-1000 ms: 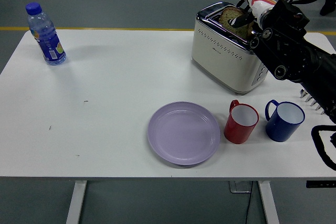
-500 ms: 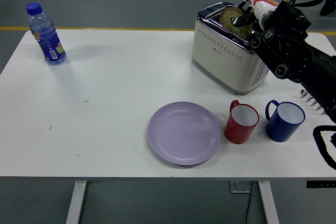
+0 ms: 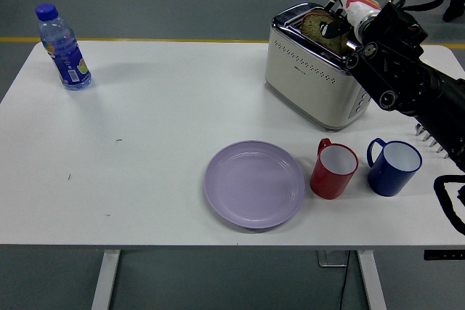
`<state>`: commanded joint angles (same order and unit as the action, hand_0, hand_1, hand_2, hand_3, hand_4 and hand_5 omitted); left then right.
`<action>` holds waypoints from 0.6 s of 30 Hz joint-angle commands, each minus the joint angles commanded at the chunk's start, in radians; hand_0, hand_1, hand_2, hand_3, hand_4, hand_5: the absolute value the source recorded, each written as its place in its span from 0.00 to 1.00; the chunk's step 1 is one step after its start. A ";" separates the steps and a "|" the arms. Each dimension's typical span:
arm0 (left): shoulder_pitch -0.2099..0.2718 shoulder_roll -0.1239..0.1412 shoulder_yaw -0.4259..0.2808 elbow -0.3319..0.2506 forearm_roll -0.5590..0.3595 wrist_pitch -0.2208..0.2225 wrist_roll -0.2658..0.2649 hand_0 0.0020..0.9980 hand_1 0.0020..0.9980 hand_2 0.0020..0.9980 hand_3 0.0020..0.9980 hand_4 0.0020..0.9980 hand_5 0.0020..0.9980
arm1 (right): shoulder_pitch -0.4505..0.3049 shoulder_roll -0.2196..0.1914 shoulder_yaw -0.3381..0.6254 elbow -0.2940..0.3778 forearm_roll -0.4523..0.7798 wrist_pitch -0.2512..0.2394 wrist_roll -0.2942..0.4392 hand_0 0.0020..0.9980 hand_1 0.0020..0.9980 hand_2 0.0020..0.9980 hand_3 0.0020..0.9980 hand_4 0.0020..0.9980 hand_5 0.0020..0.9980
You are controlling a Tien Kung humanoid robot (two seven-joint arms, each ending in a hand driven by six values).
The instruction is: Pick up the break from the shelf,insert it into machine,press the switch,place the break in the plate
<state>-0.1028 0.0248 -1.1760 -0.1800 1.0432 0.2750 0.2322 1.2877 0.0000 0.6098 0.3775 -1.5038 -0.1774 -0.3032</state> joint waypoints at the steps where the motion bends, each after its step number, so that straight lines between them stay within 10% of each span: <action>1: 0.000 0.000 0.001 0.000 -0.002 0.000 0.000 0.68 0.62 0.69 0.63 0.47 0.92 | -0.001 0.000 0.000 0.004 -0.003 -0.004 0.000 0.16 0.27 0.39 0.47 0.59 0.00; 18: 0.009 0.004 0.005 0.000 -0.015 0.000 -0.002 0.68 0.62 0.68 0.63 0.46 0.92 | -0.020 -0.009 0.097 0.198 -0.132 -0.087 -0.005 0.12 0.26 0.36 0.46 0.57 0.00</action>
<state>-0.0934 0.0285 -1.1709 -0.1800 1.0285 0.2753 0.2305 1.2677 -0.0088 0.7068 0.5753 -1.6361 -0.2641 -0.3078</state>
